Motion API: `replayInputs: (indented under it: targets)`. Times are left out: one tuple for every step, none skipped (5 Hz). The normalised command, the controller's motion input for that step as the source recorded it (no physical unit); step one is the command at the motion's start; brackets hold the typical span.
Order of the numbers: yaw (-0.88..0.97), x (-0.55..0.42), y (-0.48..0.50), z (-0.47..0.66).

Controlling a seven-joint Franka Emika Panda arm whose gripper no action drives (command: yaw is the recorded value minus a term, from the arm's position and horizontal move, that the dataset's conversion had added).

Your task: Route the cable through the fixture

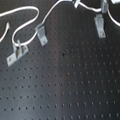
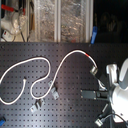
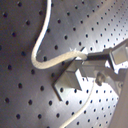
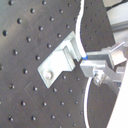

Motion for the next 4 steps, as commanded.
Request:
replayInputs:
  targets:
    - [0.00,-0.071,-0.009,0.03]
    - [0.15,-0.309,-0.008,0.34]
    - [0.03,-0.114,-0.013,0.04]
    - [0.00,-0.011,-0.001,0.02]
